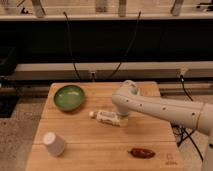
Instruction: Stand the bottle upright
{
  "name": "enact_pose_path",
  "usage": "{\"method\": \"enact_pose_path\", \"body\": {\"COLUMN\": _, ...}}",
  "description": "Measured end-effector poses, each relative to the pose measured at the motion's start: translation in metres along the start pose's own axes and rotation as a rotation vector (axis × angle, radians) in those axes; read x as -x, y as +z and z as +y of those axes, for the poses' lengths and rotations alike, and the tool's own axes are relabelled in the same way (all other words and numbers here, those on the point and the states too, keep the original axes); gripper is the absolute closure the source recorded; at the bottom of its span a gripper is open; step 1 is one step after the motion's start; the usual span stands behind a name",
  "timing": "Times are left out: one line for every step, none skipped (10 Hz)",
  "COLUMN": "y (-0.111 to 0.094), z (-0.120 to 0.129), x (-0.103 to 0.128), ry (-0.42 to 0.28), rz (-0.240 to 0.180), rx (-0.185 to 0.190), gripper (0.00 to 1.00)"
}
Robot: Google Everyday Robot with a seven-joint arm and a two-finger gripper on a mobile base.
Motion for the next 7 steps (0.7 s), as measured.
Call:
{"method": "enact_pose_path", "body": {"y": 0.001, "z": -0.001, "x": -0.002, "ry": 0.007, "rz": 0.007, "rx": 0.006, "gripper": 0.20}}
{"method": "enact_pose_path", "body": {"y": 0.001, "z": -0.002, "x": -0.002, "ry": 0.022, "rz": 0.016, "rx": 0.022, "gripper": 0.20}}
{"method": "enact_pose_path", "body": {"y": 0.002, "z": -0.003, "x": 0.002, "ry": 0.032, "rz": 0.027, "rx": 0.034, "gripper": 0.20}}
{"method": "enact_pose_path", "body": {"y": 0.002, "z": -0.004, "x": 0.008, "ry": 0.040, "rz": 0.034, "rx": 0.045, "gripper": 0.20}}
{"method": "enact_pose_path", "body": {"y": 0.002, "z": -0.006, "x": 0.023, "ry": 0.052, "rz": 0.047, "rx": 0.061, "gripper": 0.20}}
{"method": "enact_pose_path", "body": {"y": 0.003, "z": -0.007, "x": 0.034, "ry": 0.062, "rz": 0.053, "rx": 0.071, "gripper": 0.20}}
{"method": "enact_pose_path", "body": {"y": 0.003, "z": -0.008, "x": 0.047, "ry": 0.075, "rz": 0.058, "rx": 0.080, "gripper": 0.20}}
